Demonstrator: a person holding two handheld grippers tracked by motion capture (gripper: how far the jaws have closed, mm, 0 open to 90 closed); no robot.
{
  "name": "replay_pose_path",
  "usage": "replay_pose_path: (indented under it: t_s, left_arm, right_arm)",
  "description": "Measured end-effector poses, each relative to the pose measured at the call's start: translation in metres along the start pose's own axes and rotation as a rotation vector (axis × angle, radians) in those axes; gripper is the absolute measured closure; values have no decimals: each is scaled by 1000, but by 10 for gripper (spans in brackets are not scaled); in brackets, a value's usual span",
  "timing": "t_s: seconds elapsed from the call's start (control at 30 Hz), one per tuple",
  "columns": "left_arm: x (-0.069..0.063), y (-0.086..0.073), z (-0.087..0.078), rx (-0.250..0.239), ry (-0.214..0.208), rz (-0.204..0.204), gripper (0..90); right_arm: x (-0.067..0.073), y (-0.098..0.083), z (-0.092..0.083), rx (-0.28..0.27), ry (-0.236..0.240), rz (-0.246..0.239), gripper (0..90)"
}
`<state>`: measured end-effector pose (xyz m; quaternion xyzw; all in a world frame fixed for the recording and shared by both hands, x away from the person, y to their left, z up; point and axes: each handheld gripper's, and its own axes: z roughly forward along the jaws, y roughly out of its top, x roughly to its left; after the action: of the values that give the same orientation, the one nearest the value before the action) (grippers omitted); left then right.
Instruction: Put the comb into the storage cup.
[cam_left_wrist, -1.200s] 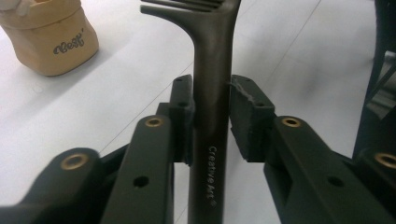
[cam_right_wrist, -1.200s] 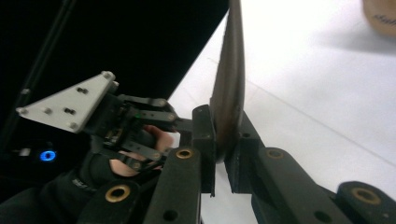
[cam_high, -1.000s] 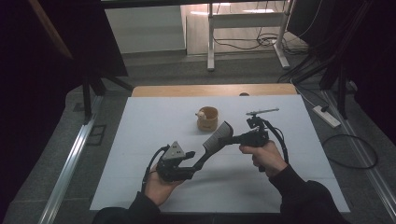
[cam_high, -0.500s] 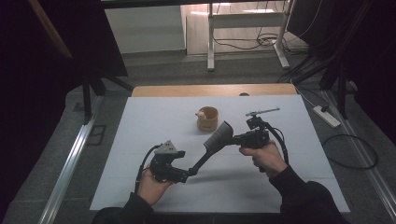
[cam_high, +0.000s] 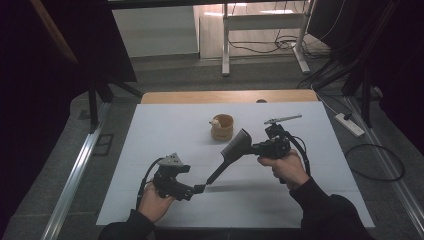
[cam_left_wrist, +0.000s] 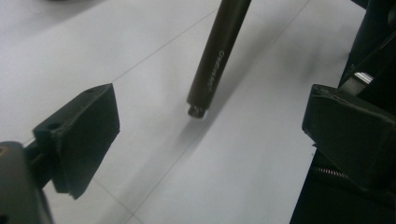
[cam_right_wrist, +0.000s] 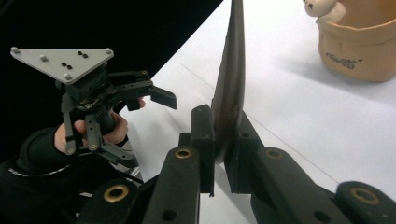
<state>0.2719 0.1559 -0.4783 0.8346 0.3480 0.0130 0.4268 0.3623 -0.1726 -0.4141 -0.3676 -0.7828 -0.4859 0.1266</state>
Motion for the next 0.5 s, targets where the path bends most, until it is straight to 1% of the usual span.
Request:
replay_pose_path:
  t_s: [0.07,0.1,0.2,0.33,0.43,0.5]
  left_arm:
    - [0,-2,-4,-10,25,-4,38]
    - [0,-2,-6,-20,30,-12,33]
    - [1,-6,-13,-47,38,-19,27]
    - [3,-10,-17,-49,33,-22,36]
    - [4,-13,-20,-60,27,-20,36]
    - [4,-15,-22,-59,27,-27,31]
  right_arm:
    - [0,0,-1,-7,-8,-8,836]
    - [1,0,-2,-10,-11,-10,837]
    - [0,1,-3,-18,-18,-16,836]
    - [0,1,-5,-24,-25,-14,836]
    - [0,2,-6,-38,-35,-17,836]
    - [1,3,-8,-50,-37,-20,836]
